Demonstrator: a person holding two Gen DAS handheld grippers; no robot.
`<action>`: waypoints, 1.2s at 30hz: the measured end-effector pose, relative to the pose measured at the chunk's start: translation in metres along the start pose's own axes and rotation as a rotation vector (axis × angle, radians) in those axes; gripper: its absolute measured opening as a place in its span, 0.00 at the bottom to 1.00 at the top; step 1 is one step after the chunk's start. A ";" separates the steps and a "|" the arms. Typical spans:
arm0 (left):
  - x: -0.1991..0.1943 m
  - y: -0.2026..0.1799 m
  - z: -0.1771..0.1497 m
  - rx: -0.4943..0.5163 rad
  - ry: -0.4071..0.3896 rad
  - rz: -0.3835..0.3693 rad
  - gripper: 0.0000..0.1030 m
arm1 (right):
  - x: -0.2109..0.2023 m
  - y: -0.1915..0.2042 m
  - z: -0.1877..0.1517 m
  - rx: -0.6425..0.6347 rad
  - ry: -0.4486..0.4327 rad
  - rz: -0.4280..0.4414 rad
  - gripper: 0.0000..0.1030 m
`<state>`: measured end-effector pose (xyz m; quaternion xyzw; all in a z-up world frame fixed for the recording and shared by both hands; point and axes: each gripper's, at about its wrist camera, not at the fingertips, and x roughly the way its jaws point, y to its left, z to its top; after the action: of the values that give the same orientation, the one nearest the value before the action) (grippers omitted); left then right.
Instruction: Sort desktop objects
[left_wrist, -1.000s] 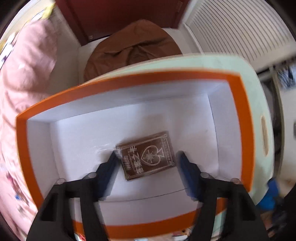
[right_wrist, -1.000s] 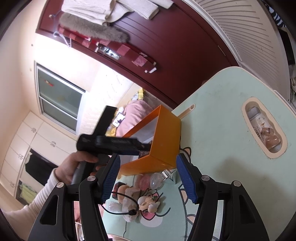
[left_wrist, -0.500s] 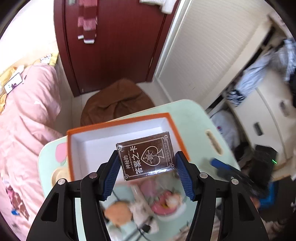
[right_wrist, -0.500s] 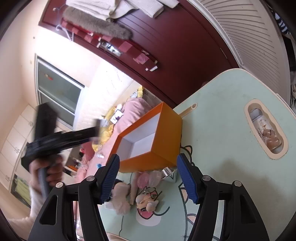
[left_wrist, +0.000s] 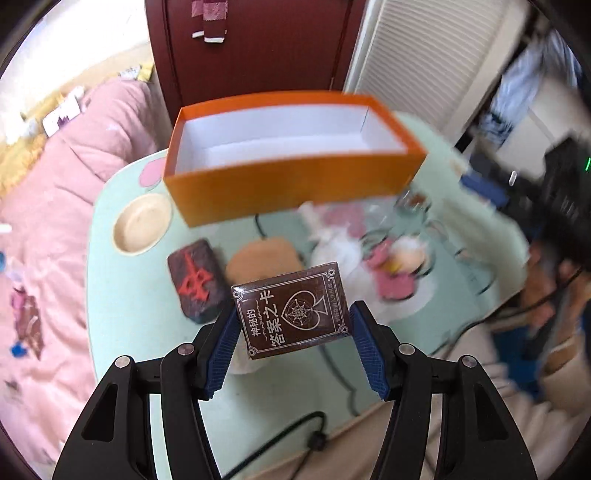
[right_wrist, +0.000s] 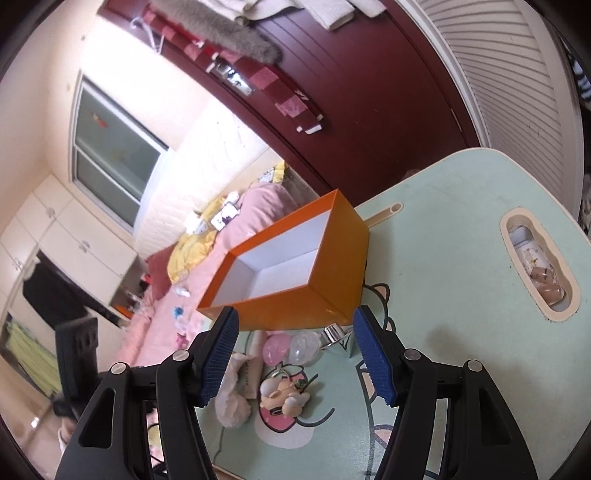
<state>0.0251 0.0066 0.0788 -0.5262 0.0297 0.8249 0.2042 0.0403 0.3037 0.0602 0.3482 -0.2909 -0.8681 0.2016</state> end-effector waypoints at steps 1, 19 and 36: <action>0.003 0.000 -0.004 0.003 -0.007 0.013 0.59 | 0.002 0.002 -0.001 -0.016 0.003 -0.012 0.62; -0.006 0.009 -0.088 -0.148 -0.062 0.213 0.77 | 0.018 0.072 -0.088 -0.418 0.102 -0.350 0.84; 0.026 0.035 -0.102 -0.261 -0.141 0.329 1.00 | 0.054 0.059 -0.097 -0.494 0.269 -0.481 0.99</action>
<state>0.0898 -0.0448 0.0050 -0.4773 -0.0062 0.8787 -0.0011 0.0823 0.1942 0.0153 0.4584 0.0467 -0.8812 0.1062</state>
